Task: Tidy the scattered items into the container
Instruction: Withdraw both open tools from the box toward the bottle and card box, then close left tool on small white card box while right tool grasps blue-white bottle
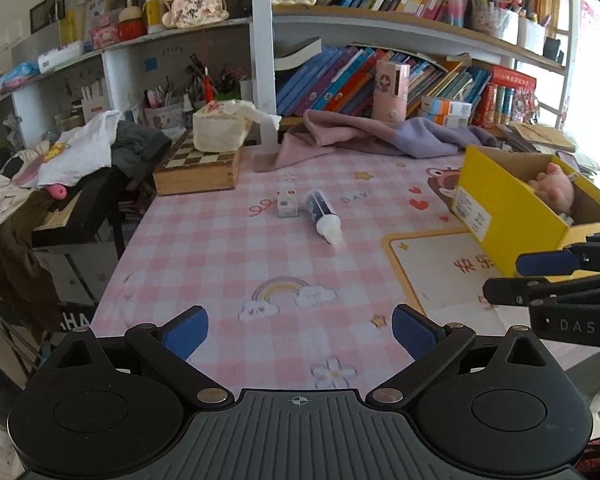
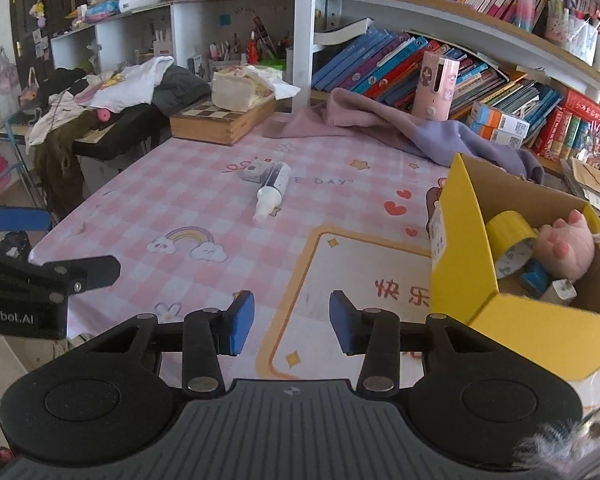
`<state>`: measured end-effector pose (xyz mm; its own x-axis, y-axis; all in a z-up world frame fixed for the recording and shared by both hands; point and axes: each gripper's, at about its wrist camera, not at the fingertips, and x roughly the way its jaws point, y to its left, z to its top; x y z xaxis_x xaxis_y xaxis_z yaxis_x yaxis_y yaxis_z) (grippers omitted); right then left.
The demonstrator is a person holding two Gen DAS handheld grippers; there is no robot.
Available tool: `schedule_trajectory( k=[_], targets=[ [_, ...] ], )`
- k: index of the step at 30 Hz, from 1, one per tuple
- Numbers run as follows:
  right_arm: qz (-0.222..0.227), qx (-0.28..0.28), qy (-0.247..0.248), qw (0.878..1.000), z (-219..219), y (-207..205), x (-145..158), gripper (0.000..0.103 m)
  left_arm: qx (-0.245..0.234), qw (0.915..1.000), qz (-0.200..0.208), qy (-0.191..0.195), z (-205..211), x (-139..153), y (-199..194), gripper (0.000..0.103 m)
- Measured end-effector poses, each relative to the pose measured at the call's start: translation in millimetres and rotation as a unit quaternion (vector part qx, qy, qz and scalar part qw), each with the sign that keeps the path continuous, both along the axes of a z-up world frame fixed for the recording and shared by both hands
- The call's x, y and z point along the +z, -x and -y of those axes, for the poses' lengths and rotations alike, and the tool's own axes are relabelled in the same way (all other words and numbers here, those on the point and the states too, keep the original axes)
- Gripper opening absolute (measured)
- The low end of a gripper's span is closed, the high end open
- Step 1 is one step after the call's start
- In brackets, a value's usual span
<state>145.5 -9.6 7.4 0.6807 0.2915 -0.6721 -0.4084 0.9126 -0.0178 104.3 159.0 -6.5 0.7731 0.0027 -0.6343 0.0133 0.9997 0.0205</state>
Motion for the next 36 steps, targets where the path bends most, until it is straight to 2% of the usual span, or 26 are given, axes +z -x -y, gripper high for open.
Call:
schedule_trajectory(
  k=[5, 15, 19, 26, 28, 32, 36],
  targets=[
    [-0.012, 0.011, 0.002, 1.000, -8.5, -35.1, -7.0, 0.039, 0.001, 1.0000, -0.008, -0.003, -7.4, -2.2, -42.8, 0.100],
    [-0.013, 0.057, -0.008, 0.998, -48.4, -109.5, -23.6, 0.041, 0.006, 0.9989, -0.009, -0.045, -15.9, 4.5, -127.3, 0.100],
    [-0.018, 0.054, -0.028, 0.998, -66.9, -142.5, -34.1, 0.043, 0.010, 0.9984, -0.015, -0.054, -22.2, 2.8, -153.3, 0.100],
    [-0.028, 0.039, -0.010, 0.999, -103.7, -197.0, -65.8, 0.042, 0.015, 0.9979, -0.034, -0.054, -28.6, -9.6, -194.8, 0.100],
    [-0.032, 0.031, -0.005, 0.999, -108.6, -207.7, -75.4, 0.039, 0.014, 0.9977, -0.041, -0.053, -28.4, -15.1, -207.2, 0.100],
    [-0.040, 0.023, -0.009, 0.999, -102.7, -220.7, -85.7, 0.031, 0.005, 0.9980, -0.051, -0.037, -27.7, -26.9, -232.2, 0.100],
    [-0.044, -0.009, 0.008, 0.999, -72.7, -223.4, -84.0, 0.031, 0.001, 0.9978, -0.064, -0.017, -26.8, -43.6, -259.1, 0.096]
  ],
)
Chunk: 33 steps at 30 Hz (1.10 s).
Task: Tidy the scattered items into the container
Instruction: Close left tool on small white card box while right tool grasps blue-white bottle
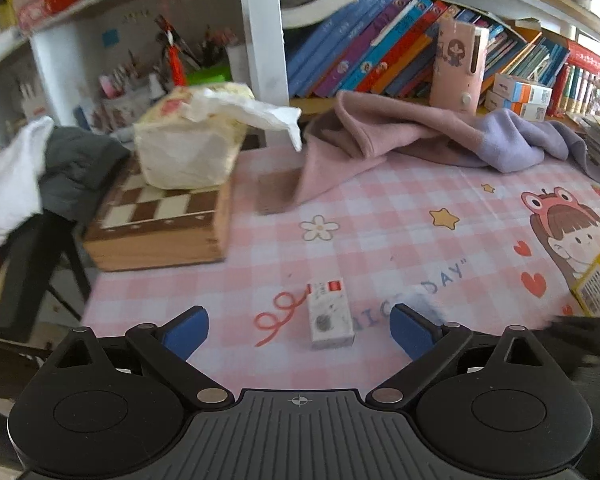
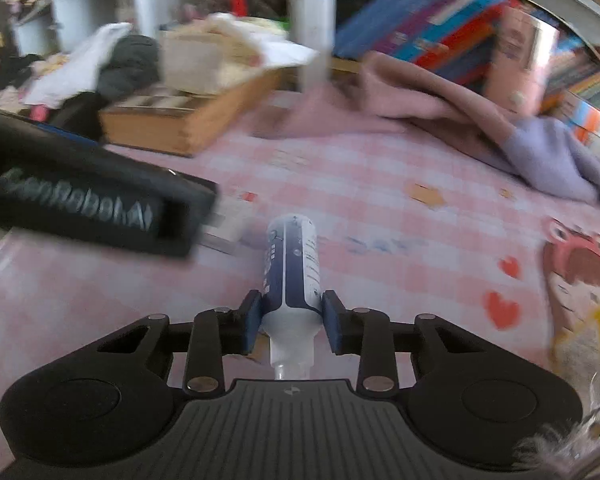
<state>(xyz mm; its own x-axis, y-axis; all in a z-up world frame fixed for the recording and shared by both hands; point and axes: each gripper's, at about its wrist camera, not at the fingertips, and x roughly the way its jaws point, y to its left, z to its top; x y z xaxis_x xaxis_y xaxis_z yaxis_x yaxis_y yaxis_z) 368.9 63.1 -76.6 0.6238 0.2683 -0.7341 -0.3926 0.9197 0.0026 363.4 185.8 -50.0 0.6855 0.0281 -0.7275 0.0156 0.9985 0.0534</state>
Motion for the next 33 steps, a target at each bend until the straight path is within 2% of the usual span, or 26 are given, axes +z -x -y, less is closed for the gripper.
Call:
schedule_trajectory(
  k=[3, 7, 9, 11, 13, 15, 16, 19, 20, 21, 22, 24, 28, 33],
  targets=[
    [-0.015, -0.029, 0.010, 0.999, 26.7, -0.7, 1.4, 0.031, -0.004, 0.9999, -0.010, -0.001, 4.2, -15.4, -18.0, 0.087],
    [-0.030, -0.047, 0.009, 0.998, 48.8, 0.9, 2.5, 0.031, -0.006, 0.9996, -0.021, -0.017, 11.8, -36.0, -37.4, 0.086],
    [-0.029, -0.047, 0.007, 0.998, 50.3, -0.6, 1.8, 0.031, -0.005, 0.9993, -0.030, -0.021, 13.5, -42.8, -42.7, 0.075],
    [-0.025, -0.042, 0.015, 0.999, 48.4, -4.1, 0.6, 0.034, -0.006, 0.9990, -0.040, -0.021, 14.8, -48.4, -45.0, 0.069],
    [-0.017, -0.036, 0.022, 0.999, 45.3, -7.7, 0.1, 0.053, -0.004, 0.9991, -0.036, -0.022, 15.5, -50.5, -43.4, 0.067],
    [-0.008, -0.035, 0.028, 0.999, 44.1, -10.8, -0.7, 0.065, -0.003, 0.9993, -0.033, -0.020, 15.0, -51.0, -42.5, 0.067],
    [-0.006, -0.033, 0.031, 0.999, 43.8, -11.5, -1.1, 0.065, -0.003, 0.9994, -0.031, -0.018, 14.3, -51.2, -42.6, 0.067],
    [-0.008, -0.027, 0.036, 0.999, 42.5, -14.9, -3.3, 0.064, -0.003, 0.9996, -0.030, 0.002, 10.0, -51.8, -41.3, 0.059],
    [-0.012, -0.024, 0.034, 0.999, 42.4, -15.6, -4.1, 0.062, -0.004, 0.9995, -0.030, 0.010, 9.5, -51.0, -40.4, 0.051],
    [-0.017, -0.022, 0.033, 0.999, 42.4, -16.2, -4.9, 0.057, -0.006, 0.9994, -0.030, 0.014, 10.1, -50.3, -39.9, 0.044],
    [-0.022, -0.020, 0.032, 0.999, 42.1, -16.8, -5.9, 0.045, -0.011, 0.9994, -0.029, 0.014, 12.4, -49.8, -39.8, 0.040],
    [-0.030, -0.016, 0.025, 0.999, 42.3, -18.0, -7.7, 0.033, -0.020, 0.9994, -0.026, 0.012, 17.7, -49.6, -38.4, 0.029],
    [-0.037, -0.028, 0.005, 0.999, 44.5, -22.3, -7.2, 0.031, -0.012, 0.9996, -0.021, 0.013, 19.5, -50.5, -37.5, 0.028],
    [-0.046, -0.035, -0.018, 0.998, 51.7, -12.6, 4.0, 0.031, -0.008, 0.9976, -0.022, 0.066, 15.6, -34.0, -23.5, 0.028]
  ],
)
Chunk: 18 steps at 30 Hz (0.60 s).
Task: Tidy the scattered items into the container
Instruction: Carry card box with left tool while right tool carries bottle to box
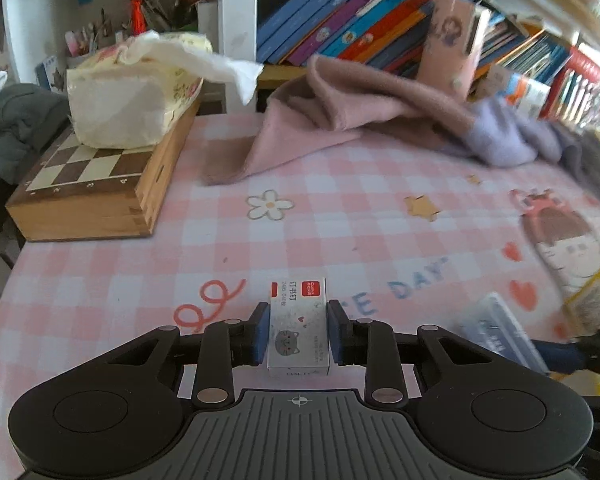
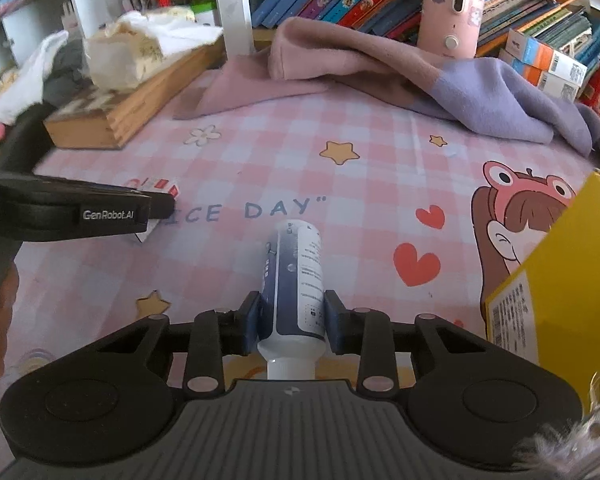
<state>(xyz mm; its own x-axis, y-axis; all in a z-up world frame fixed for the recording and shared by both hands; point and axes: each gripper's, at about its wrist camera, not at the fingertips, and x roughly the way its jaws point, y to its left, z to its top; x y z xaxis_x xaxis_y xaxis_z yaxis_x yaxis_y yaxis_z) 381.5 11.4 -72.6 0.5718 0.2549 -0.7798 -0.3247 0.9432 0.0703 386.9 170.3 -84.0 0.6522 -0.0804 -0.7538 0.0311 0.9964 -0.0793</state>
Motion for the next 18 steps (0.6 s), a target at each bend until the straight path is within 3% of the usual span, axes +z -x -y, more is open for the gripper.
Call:
schedule_trajectory(
  k=[10, 18],
  targets=[
    [0.032, 0.005, -0.028, 0.999, 15.1, 44.5, 43.0, 0.031, 0.003, 0.9973, 0.021, 0.070, -10.9, 50.3, 59.9, 0.028],
    [0.048, 0.019, -0.022, 0.998, 35.7, 109.5, 72.8, 0.031, -0.018, 0.9931, 0.021, 0.114, -11.0, 75.2, 129.4, 0.028]
  ],
)
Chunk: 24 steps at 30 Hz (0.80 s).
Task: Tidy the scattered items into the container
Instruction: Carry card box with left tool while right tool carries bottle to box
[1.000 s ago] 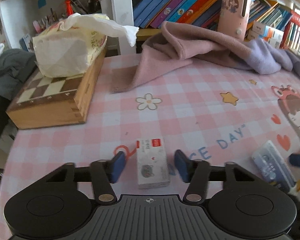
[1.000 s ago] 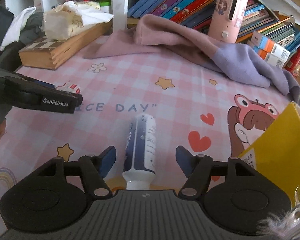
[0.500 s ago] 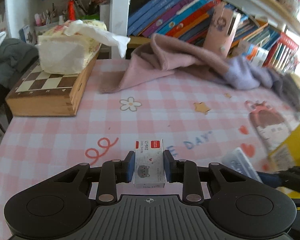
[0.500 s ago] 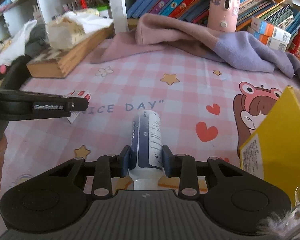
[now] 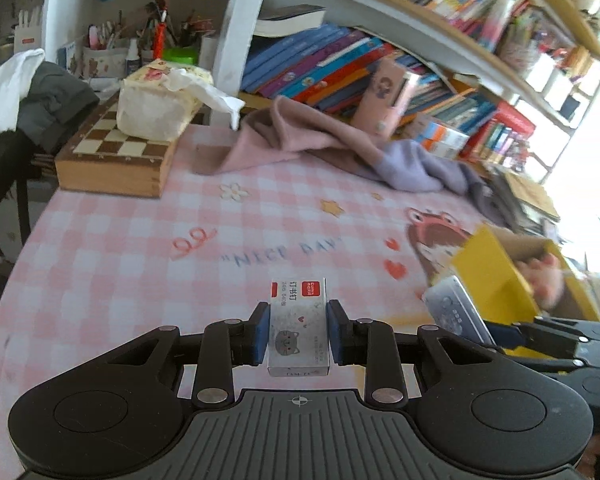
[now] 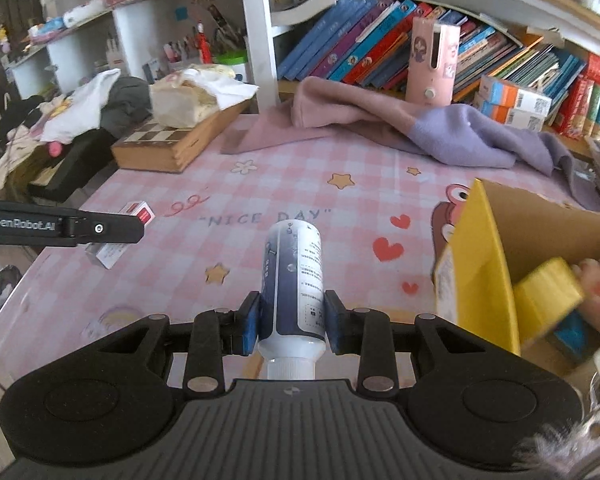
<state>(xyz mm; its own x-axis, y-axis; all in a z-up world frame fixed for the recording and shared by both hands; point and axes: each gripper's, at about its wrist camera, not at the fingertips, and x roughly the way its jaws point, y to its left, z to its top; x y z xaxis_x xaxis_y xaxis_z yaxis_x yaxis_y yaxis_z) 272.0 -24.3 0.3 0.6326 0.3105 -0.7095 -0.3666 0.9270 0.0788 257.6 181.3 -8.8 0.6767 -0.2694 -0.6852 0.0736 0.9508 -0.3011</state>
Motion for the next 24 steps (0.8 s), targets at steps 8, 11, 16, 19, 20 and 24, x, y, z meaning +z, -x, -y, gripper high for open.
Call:
schedule_trajectory(
  k=[8, 11, 16, 19, 20, 24],
  targets=[
    [0.001, -0.013, -0.013, 1.000, 11.2, 84.4, 12.9, 0.031, -0.033, 0.9983, -0.004, 0.049, 13.9, 13.6, 77.0, 0.028],
    [0.002, -0.023, -0.017, 1.000, 12.9, 117.4, 15.0, 0.031, -0.048, 0.9973, 0.002, 0.056, 21.3, 17.6, 106.8, 0.028],
    [0.011, -0.040, -0.012, 0.999, 21.5, 168.2, 22.3, 0.031, -0.064, 0.9948, 0.002, 0.079, 30.6, 16.4, 153.2, 0.028],
    [0.007, -0.060, -0.012, 0.998, 29.6, 189.1, 24.6, 0.031, -0.070, 0.9934, -0.005, 0.091, 35.0, 13.6, 171.3, 0.028],
    [0.006, -0.067, -0.014, 0.998, 32.6, 194.2, 25.9, 0.031, -0.072, 0.9930, -0.007, 0.094, 36.0, 13.8, 174.9, 0.028],
    [0.005, -0.088, -0.007, 0.996, 42.8, 210.5, 30.1, 0.031, -0.087, 0.9915, 0.000, 0.096, 41.7, 17.5, 185.4, 0.028]
  ],
)
